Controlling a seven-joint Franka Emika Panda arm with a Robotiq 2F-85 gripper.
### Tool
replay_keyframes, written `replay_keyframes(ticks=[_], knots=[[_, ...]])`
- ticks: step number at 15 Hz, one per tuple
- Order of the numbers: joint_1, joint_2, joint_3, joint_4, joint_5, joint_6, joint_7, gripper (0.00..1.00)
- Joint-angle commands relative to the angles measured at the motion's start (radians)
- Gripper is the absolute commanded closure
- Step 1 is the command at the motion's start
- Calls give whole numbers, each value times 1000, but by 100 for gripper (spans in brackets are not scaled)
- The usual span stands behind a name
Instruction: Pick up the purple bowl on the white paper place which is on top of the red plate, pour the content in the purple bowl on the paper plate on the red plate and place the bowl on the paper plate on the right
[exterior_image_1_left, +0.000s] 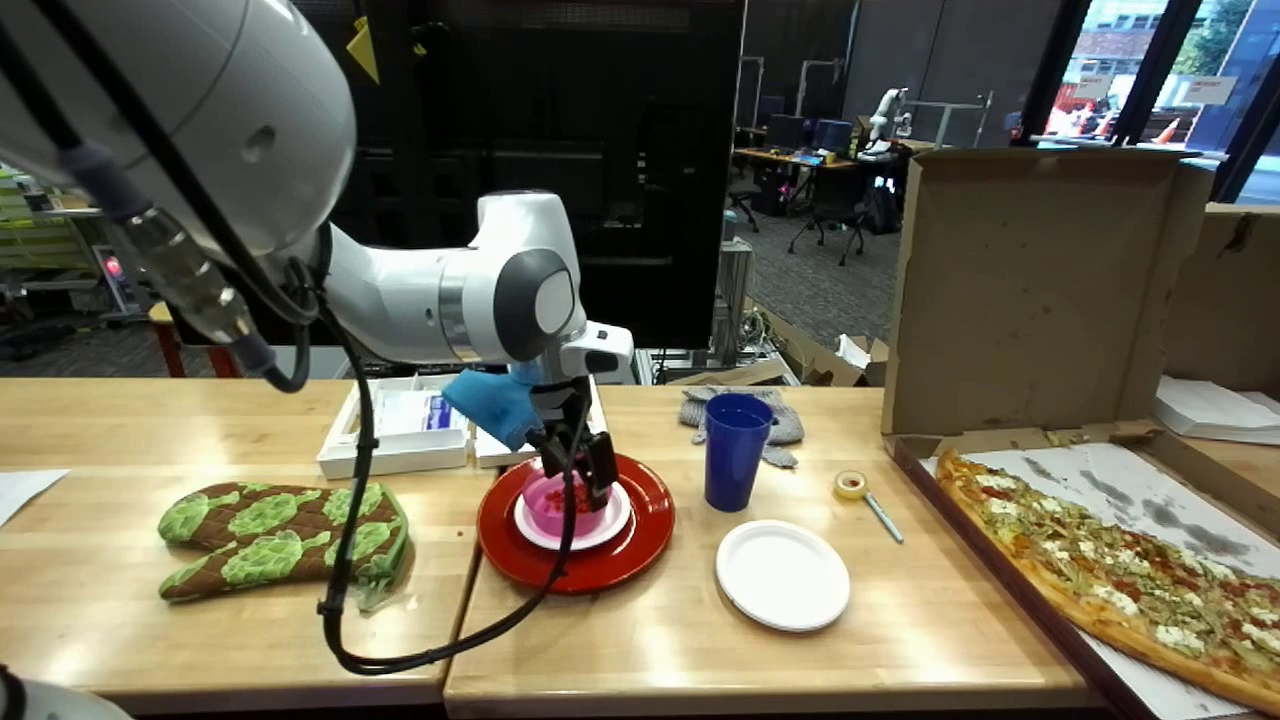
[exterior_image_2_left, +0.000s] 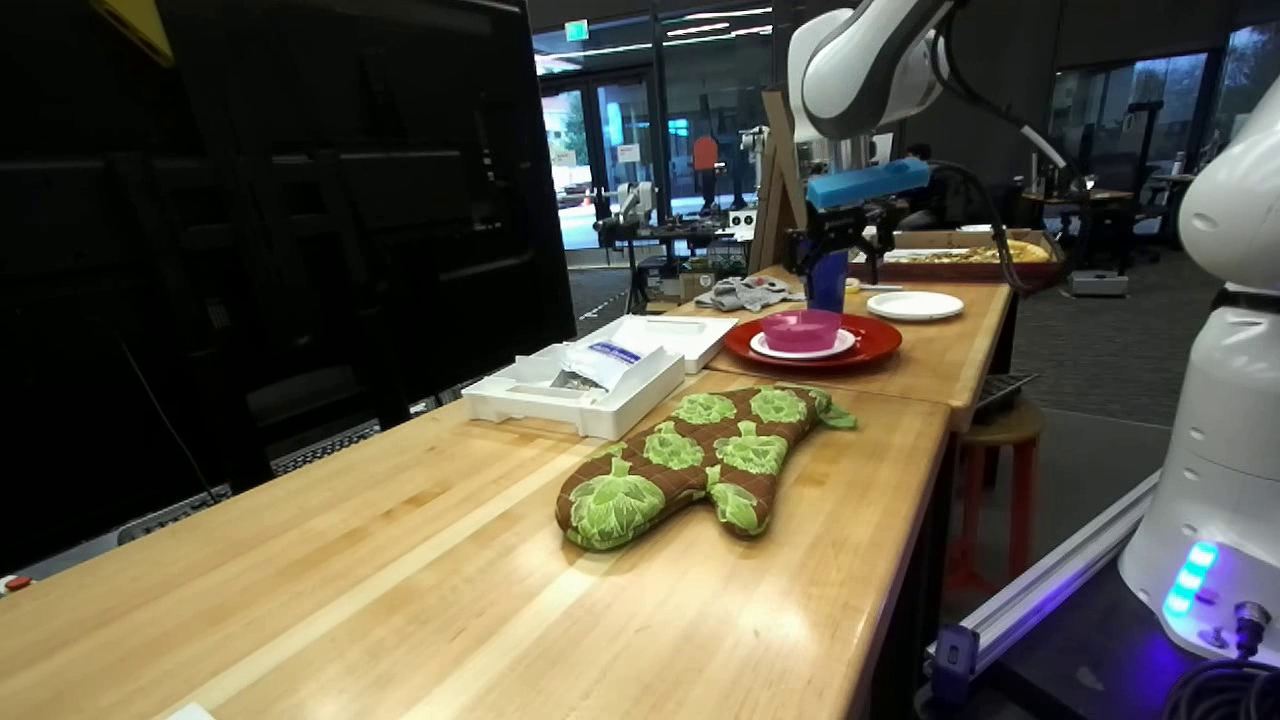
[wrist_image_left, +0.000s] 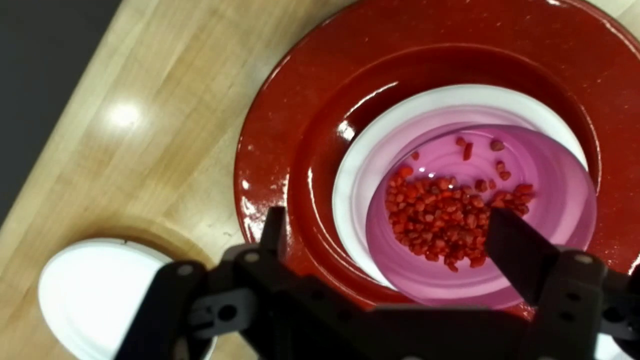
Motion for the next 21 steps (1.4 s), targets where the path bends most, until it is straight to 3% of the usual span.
replay_keyframes(ticks=[1, 6, 11, 15, 21], knots=[[-3, -49, -18, -41, -53, 71, -141, 0], [42, -29, -88, -57, 74, 161, -502, 0], [57, -26, -132, -61, 110, 133, -782, 0], [55, -26, -141, -67, 93, 136, -880, 0], [49, -6, -132, -56, 94, 140, -838, 0]])
